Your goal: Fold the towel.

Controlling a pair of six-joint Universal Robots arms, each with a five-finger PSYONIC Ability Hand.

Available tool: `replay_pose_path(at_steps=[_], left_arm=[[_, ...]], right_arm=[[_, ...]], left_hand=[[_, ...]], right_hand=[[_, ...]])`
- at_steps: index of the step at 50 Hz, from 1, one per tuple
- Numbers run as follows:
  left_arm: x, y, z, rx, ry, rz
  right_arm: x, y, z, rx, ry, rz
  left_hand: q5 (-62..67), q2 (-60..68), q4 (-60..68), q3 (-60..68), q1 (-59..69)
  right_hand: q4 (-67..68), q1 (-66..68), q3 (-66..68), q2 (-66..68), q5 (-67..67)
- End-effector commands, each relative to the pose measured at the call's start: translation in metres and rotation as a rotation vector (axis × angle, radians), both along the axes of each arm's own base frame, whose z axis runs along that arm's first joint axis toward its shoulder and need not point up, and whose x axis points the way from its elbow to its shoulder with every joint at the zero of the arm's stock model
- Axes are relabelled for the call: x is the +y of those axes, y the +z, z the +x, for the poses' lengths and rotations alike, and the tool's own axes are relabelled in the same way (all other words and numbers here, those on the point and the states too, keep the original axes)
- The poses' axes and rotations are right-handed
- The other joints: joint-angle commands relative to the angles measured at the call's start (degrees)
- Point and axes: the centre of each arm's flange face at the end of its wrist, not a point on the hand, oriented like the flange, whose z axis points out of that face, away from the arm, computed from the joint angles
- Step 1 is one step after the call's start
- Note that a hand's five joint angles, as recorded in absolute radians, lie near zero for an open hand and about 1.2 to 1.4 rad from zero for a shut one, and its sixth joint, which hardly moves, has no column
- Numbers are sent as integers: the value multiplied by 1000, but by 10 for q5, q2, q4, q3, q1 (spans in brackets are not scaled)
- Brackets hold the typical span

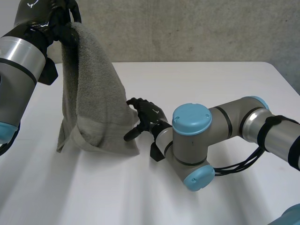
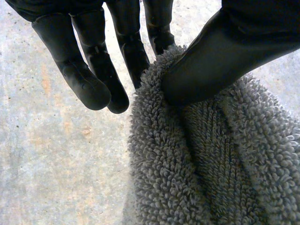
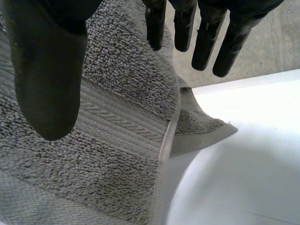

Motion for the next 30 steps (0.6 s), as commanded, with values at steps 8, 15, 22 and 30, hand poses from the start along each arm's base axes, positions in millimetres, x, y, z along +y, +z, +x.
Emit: replay_pose_path(at_steps=[8,15,22,30], left_arm=[[2,0,-1,-2,-11,-1],[2,-1,-1,-4,-11,3],[2,-2,-1,-4,-12,4],[1,-4,-2,-8,-12,10]], right_arm=[[1,-14,19,-10,24,-15],[9,-15,28,-19,45,-21],[15,-13,35,-26,61,-31],[2,0,26,23,41,-91]], left_hand=[[-221,-80,-105,-121,-40],[-221,-80,-105,-121,-40],[-221,-80,-105,-121,-40],[-221,-80,-105,-121,-40]], right_hand=[[157,154,157,159,150],[206,203,206,208,199],[447,444,447,449,440],[625,621,624,627,617]])
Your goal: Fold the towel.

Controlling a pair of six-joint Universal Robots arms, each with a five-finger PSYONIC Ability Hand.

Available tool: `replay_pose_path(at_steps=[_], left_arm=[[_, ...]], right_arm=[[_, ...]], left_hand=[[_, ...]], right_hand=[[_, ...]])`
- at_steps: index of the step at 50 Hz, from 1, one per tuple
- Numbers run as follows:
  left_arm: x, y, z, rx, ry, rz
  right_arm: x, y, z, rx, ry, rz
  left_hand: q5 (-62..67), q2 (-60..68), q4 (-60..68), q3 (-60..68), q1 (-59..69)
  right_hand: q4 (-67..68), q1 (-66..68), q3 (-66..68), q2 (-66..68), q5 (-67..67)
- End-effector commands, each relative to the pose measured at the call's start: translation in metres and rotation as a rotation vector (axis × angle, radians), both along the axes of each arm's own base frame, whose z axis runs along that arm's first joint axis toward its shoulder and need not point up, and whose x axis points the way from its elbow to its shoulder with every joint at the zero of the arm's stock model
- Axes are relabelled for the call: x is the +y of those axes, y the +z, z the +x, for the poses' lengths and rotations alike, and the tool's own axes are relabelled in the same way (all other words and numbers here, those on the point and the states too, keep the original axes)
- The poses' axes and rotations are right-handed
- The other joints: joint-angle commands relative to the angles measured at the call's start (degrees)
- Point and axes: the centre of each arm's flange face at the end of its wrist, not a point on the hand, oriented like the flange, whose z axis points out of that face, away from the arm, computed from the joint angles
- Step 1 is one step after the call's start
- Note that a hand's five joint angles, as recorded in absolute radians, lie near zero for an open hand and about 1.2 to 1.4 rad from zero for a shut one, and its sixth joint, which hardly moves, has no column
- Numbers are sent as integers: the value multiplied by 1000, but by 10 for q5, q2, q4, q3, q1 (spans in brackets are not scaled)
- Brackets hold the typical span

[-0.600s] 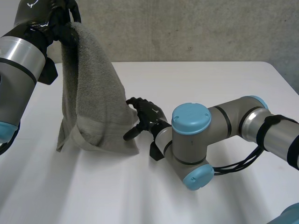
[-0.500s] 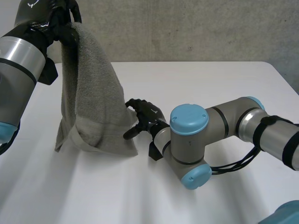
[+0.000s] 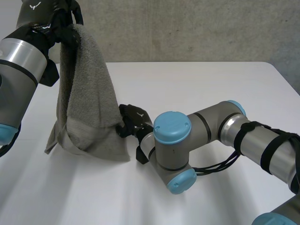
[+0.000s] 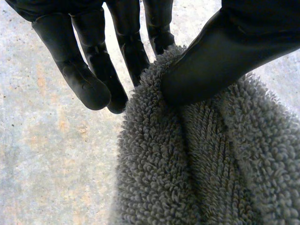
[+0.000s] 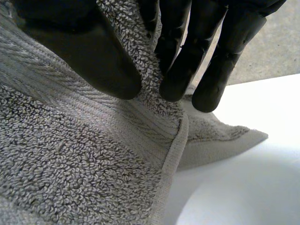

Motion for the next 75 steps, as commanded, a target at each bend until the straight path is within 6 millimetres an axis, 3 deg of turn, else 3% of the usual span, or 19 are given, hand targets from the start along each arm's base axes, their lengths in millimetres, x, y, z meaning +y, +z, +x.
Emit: replay_pose_path(at_steps=[1,9,17,23,28,30,36,42,45,47,52,57,61,63,64,66,69,71,75], left_arm=[[-1,-2,0,-3,0,4],[-1,-5,-2,-11,-14,12],[-2,-15,-8,-25,-32,40],[2,-36,-18,-64,-61,87],[18,-73,-40,-212,-112,130],[38,-104,-62,-361,-170,141],[68,-136,-88,-590,-242,100],[78,-133,-87,-648,-237,99],[93,-118,-91,-646,-268,83],[110,-86,-93,-608,-288,17],[121,-50,-94,-539,-288,-63],[122,-34,-103,-499,-295,-102],[112,-46,-114,-512,-302,-83],[99,-69,-129,-546,-314,-38],[99,-69,-129,-546,-314,-38],[87,-100,-142,-590,-328,20],[80,-115,-148,-610,-331,42],[68,-140,-158,-635,-326,70],[50,-154,-162,-646,-276,81]], right_arm=[[-13,12,-9,46,-21,-59],[-61,50,-57,289,-100,-253],[-101,119,-118,415,-150,-419],[-100,130,-139,497,-86,-471],[-87,127,-144,572,-18,-493],[-79,125,-146,628,24,-501],[-62,109,-154,844,161,-510],[-55,104,-162,949,232,-523],[-53,115,-166,946,216,-536],[-52,143,-174,929,164,-596],[-57,176,-188,923,81,-675],[-72,202,-202,930,-11,-739],[-86,204,-211,957,-43,-752],[-102,182,-212,1018,-17,-735],[-102,182,-212,1018,-17,-735],[-117,151,-205,1078,49,-726],[-123,134,-202,1111,82,-718],[-137,102,-194,1174,123,-718],[-155,80,-187,1234,99,-726]], left_hand=[[-221,-80,-105,-121,-40],[-221,-80,-105,-121,-40],[-221,-80,-105,-121,-40],[-221,-80,-105,-121,-40],[-221,-80,-105,-121,-40],[-221,-80,-105,-121,-40],[-221,-80,-105,-121,-40],[-221,-80,-105,-121,-40],[-221,-80,-105,-121,-40],[-221,-80,-105,-121,-40],[-221,-80,-105,-121,-40],[-221,-80,-105,-121,-40],[-221,-80,-105,-121,-40],[-221,-80,-105,-121,-40],[-221,-80,-105,-121,-40],[-221,-80,-105,-121,-40],[-221,-80,-105,-121,-40],[-221,-80,-105,-121,-40],[-221,-80,-105,-121,-40]], right_hand=[[49,48,52,63,44],[49,48,52,63,44],[49,48,52,63,44],[49,48,52,63,44],[49,48,52,63,44],[49,48,52,63,44],[49,48,52,63,44],[49,48,52,63,44],[49,48,52,63,44],[49,48,52,63,44],[49,48,52,63,44],[49,48,52,63,44],[49,48,52,63,44],[49,48,52,63,44],[49,48,52,63,44],[49,48,52,63,44],[49,48,52,63,44],[49,48,52,63,44],[49,48,52,63,44]])
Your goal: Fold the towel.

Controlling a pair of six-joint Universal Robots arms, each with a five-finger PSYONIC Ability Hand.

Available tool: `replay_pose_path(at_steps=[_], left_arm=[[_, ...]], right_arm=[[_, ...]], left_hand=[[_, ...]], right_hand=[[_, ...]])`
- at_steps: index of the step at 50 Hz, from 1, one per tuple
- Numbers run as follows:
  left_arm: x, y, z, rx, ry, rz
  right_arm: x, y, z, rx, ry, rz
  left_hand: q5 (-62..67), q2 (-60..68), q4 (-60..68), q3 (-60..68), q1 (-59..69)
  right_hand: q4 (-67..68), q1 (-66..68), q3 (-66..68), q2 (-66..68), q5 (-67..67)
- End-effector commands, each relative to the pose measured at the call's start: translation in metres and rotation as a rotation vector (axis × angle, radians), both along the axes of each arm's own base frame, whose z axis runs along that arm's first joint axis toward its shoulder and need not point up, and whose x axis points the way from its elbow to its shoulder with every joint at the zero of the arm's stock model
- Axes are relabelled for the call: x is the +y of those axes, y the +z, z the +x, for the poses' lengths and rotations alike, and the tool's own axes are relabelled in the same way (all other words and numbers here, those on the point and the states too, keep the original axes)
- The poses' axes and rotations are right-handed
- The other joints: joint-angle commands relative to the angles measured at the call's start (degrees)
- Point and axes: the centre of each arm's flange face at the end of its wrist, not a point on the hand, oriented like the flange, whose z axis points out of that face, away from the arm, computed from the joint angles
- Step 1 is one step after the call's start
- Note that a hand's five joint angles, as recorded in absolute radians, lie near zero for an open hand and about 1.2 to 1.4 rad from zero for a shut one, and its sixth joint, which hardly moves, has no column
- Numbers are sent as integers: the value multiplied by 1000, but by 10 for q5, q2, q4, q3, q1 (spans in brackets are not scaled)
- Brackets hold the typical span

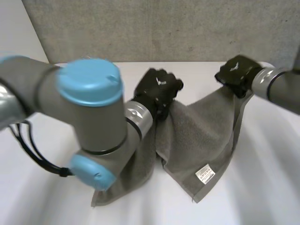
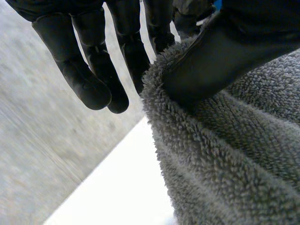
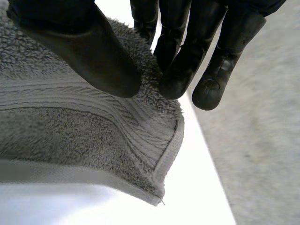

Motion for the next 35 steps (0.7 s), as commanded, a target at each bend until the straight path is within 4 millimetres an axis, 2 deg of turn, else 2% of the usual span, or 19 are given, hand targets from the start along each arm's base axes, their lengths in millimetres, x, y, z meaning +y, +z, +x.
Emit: replay_pose_path(at_steps=[1,5,7,9,10,11,13,14,15,16,18,19,20,21,27,29,30,32,35], left_arm=[[-38,-43,-17,-48,84,4],[-62,-39,-14,-45,150,-44],[-83,-29,-10,-38,203,-103],[-88,-24,-10,-34,213,-128],[-91,-20,-12,-30,215,-148],[-91,-20,-12,-30,215,-148],[-93,-13,-13,-21,217,-166],[-93,-13,-13,-21,217,-166],[-93,-10,-12,-21,216,-168],[-93,-10,-12,-21,216,-168],[-90,-5,-10,-27,215,-157],[-90,-5,-10,-27,215,-157],[-87,1,-7,-27,216,-147],[-84,10,-4,-22,220,-146],[-79,34,8,-4,237,-128],[-78,50,24,34,279,-97],[-78,50,24,34,279,-96],[-73,63,40,73,320,-61],[-70,67,47,86,336,-41]], right_arm=[[-42,-64,19,131,-39,-37],[-65,-69,24,120,-91,-137],[-82,-60,26,84,-133,-247],[-86,-55,27,68,-145,-289],[-89,-53,30,55,-146,-324],[-89,-53,30,55,-146,-324],[-86,-53,39,39,-136,-357],[-86,-53,39,38,-136,-357],[-81,-54,45,29,-122,-357],[-81,-54,45,29,-122,-357],[-65,-37,56,-14,-99,-357],[-65,-37,56,-14,-99,-357],[-59,-26,54,-45,-100,-347],[-53,-17,52,-83,-105,-331],[-30,12,41,-203,-124,-287],[-9,23,37,-247,-92,-246],[-9,23,37,-248,-92,-246],[15,24,33,-261,-43,-191],[26,22,31,-260,-26,-163]], left_hand=[[-220,-80,-105,-119,-40],[-220,-80,-105,-119,-40],[-220,-80,-105,-119,-40],[-220,-80,-105,-119,-40],[-220,-80,-105,-119,-40],[-220,-80,-105,-119,-40],[-220,-80,-105,-119,-40],[-220,-80,-105,-119,-40],[-314,-173,-198,-212,-133],[-314,-174,-199,-213,-134],[-696,-556,-580,-595,-516],[-698,-558,-583,-597,-518],[-851,-711,-736,-750,-671],[-904,-764,-789,-803,-724],[-913,-773,-798,-812,-733],[-913,-773,-798,-812,-733],[-913,-773,-798,-812,-733],[-913,-773,-798,-812,-733],[-908,-768,-793,-807,-728]], right_hand=[[34,42,40,63,37],[34,42,40,63,37],[34,42,40,63,37],[34,42,40,63,37],[-69,-61,-62,-39,-65],[-70,-62,-63,-40,-66],[-517,-509,-510,-487,-513],[-519,-511,-512,-489,-515],[-666,-658,-660,-637,-663],[-666,-658,-660,-637,-663],[-666,-658,-660,-637,-663],[-666,-658,-660,-637,-663],[-666,-658,-660,-637,-663],[-666,-658,-660,-637,-663],[-666,-658,-660,-637,-663],[-666,-658,-660,-637,-663],[-666,-658,-660,-637,-663],[-666,-658,-660,-637,-663],[-666,-658,-660,-637,-663]])
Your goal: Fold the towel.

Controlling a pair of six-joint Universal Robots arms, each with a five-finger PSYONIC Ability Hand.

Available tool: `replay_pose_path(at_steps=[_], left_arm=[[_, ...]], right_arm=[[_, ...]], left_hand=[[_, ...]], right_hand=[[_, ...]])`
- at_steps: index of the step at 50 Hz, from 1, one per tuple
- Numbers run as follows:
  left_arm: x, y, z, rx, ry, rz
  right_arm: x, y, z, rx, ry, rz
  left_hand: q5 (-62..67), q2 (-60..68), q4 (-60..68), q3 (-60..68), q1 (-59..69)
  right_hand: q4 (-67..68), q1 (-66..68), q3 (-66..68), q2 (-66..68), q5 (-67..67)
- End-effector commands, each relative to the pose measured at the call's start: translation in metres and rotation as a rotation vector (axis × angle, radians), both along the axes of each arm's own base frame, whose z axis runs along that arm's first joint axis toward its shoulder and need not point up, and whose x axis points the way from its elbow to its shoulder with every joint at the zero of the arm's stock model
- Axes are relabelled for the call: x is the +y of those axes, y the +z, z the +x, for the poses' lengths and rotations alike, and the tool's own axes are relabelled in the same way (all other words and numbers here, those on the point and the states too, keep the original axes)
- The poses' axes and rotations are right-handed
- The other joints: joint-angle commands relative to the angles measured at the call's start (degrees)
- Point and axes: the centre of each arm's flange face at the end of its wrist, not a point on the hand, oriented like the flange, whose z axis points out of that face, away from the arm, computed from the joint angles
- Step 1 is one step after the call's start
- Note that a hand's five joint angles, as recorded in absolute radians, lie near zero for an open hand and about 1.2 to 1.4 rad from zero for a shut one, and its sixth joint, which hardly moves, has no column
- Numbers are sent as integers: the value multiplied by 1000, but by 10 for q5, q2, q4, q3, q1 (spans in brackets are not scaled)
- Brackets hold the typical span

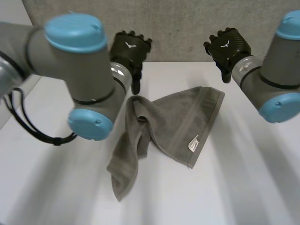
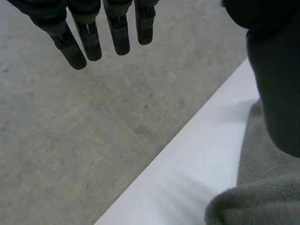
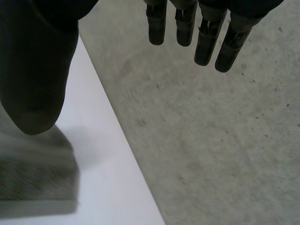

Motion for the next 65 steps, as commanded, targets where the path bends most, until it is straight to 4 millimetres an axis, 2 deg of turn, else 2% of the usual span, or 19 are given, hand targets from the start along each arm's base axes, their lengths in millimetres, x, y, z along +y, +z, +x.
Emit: replay_pose_path(at_steps=[1,2,3,5,8,10,11,13,14,16,19,21,26,27,32,37,41,52,65], left_arm=[[14,23,35,85,76,83],[21,20,40,85,77,110],[22,20,40,85,77,110],[41,11,51,60,78,166],[53,8,58,46,74,187],[75,-1,71,11,66,228],[75,-1,71,11,66,229],[92,-15,84,-28,66,279],[92,-15,84,-28,66,279],[108,-30,91,-63,62,329],[115,-37,92,-68,59,353],[122,-49,96,-44,73,416],[126,-66,98,32,99,510],[126,-66,98,32,99,510],[122,-92,96,63,141,551],[118,-102,98,67,190,531],[121,-111,96,50,210,525],[118,-125,92,36,239,516],[115,-134,85,37,228,511]], right_arm=[[52,1,-10,-29,99,117],[62,-5,-13,-20,110,148],[62,-5,-13,-20,110,148],[83,-17,-18,-5,126,207],[93,-20,-20,1,130,228],[109,-31,-26,15,129,279],[109,-31,-26,15,129,279],[125,-42,-30,10,132,338],[125,-42,-30,10,132,338],[139,-52,-33,-22,147,409],[146,-59,-34,-41,154,451],[157,-73,-34,-72,170,524],[159,-86,-33,-132,174,536],[159,-86,-33,-132,174,536],[156,-97,-30,-177,177,517],[159,-111,-22,-178,201,547],[153,-119,-19,-184,206,531],[152,-140,-8,-167,224,553],[141,-152,2,-159,236,528]], left_hand=[[-113,-35,-37,-28,-38],[-103,-25,-27,-18,-28],[-103,-24,-27,-18,-28],[-88,-9,-12,-3,-12],[-68,11,9,18,8],[-29,49,47,56,46],[-29,50,47,56,46],[1,80,78,86,77],[1,80,78,87,77],[16,95,93,102,92],[15,93,91,100,90],[-7,72,69,78,69],[-104,-26,-28,-19,-29],[-105,-26,-28,-19,-29],[-106,-28,-30,-21,-31],[-106,-28,-30,-21,-31],[-106,-28,-30,-21,-31],[-103,-24,-27,-18,-28],[-103,-24,-27,-18,-28]], right_hand=[[-41,-31,-39,-37,-33],[-41,-31,-39,-37,-33],[-41,-31,-39,-37,-33],[-41,-31,-39,-37,-33],[-41,-31,-39,-37,-33],[-41,-31,-39,-37,-33],[-41,-31,-39,-37,-33],[-41,-31,-39,-37,-33],[-41,-31,-39,-37,-33],[-41,-31,-39,-37,-33],[-41,-31,-39,-37,-33],[-41,-31,-39,-37,-33],[-41,-31,-39,-37,-33],[-41,-31,-39,-37,-33],[-24,-13,-21,-20,-15],[-7,4,-4,-3,2],[19,29,21,22,27],[40,51,43,44,49],[89,100,92,93,98]])
